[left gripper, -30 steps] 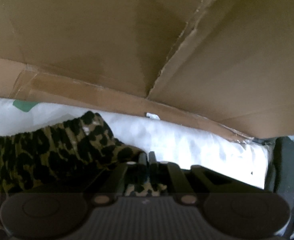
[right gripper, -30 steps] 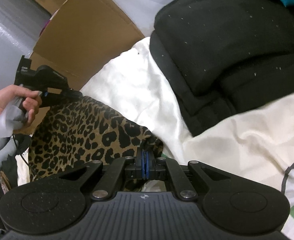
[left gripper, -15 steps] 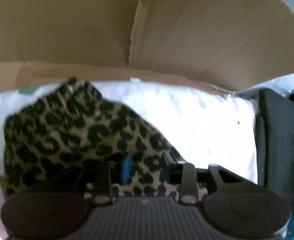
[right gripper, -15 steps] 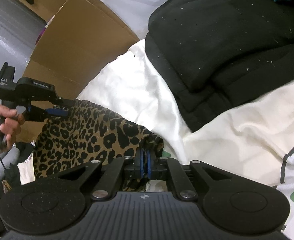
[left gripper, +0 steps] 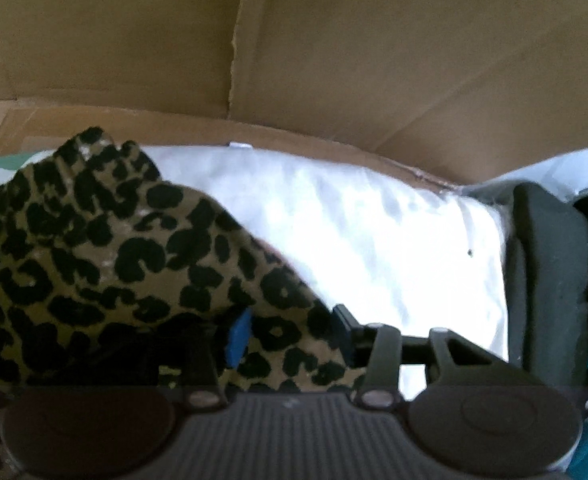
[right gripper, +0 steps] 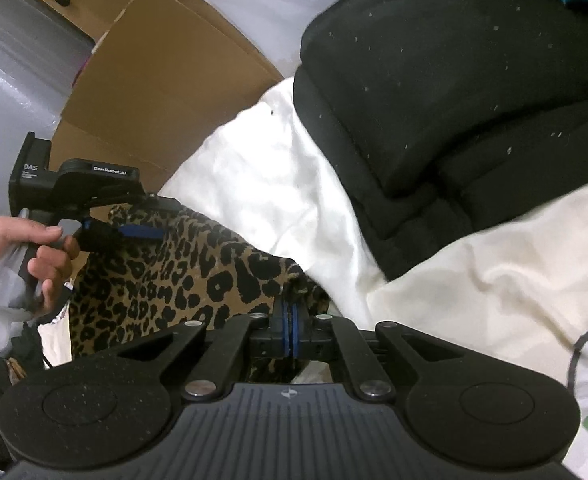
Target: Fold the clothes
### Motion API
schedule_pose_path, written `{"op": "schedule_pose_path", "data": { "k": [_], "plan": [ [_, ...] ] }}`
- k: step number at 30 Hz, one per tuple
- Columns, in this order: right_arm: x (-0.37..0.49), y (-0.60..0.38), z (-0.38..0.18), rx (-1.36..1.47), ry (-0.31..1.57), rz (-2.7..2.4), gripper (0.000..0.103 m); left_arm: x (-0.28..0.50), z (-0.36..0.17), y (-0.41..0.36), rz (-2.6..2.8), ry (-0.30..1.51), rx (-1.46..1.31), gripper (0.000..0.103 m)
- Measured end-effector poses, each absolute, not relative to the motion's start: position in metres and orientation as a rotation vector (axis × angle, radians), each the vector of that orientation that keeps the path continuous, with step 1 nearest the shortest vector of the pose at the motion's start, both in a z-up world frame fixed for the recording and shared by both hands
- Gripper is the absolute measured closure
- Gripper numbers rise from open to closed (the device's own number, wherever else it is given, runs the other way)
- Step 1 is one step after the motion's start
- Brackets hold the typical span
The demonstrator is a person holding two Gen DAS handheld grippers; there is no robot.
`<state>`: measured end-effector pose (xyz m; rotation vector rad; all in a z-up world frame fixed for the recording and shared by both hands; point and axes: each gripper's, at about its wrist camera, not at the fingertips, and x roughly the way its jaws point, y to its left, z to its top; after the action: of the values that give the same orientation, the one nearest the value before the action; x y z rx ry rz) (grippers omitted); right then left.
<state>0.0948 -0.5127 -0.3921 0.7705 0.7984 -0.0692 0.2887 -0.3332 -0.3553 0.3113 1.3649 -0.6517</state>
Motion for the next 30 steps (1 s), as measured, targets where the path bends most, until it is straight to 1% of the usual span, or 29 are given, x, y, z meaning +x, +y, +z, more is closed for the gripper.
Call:
{"op": "schedule_pose_path", "data": {
  "k": [5, 12, 14, 15, 16, 21, 28, 30],
  "plan": [
    [0.092, -0.515, -0.39, 0.791, 0.802, -0.097, 0.103, 0.29, -0.356, -0.34, -0.65, 1.366, 0.313, 0.057],
    [0.086, -0.511, -0.39, 0.773, 0.819, -0.108, 0.103, 0.29, -0.355, -0.349, -0.653, 1.378, 0.325, 0.07],
    [0.085, -0.511, -0.391, 0.76, 0.828, -0.112, 0.103, 0.288, -0.357, -0.349, -0.639, 1.382, 0.31, 0.079],
    [0.085, -0.512, -0.391, 0.757, 0.832, -0.114, 0.103, 0.287, -0.358, -0.349, -0.631, 1.383, 0.303, 0.095],
    [0.084, -0.512, -0.391, 0.759, 0.835, -0.114, 0.103, 0.287, -0.359, -0.35, -0.628, 1.383, 0.297, 0.098],
    [0.076, -0.517, -0.383, 0.75, 0.837, -0.151, 0.102, 0.285, -0.357, -0.365, -0.68, 1.335, 0.328, 0.103],
    [0.072, -0.515, -0.352, 0.635, 0.773, -0.163, 0.101, 0.269, -0.363, -0.392, -0.759, 1.344, 0.332, 0.103],
    [0.077, -0.509, -0.349, 0.63, 0.758, -0.128, 0.101, 0.267, -0.36, -0.381, -0.775, 1.342, 0.336, 0.102]
  ]
}}
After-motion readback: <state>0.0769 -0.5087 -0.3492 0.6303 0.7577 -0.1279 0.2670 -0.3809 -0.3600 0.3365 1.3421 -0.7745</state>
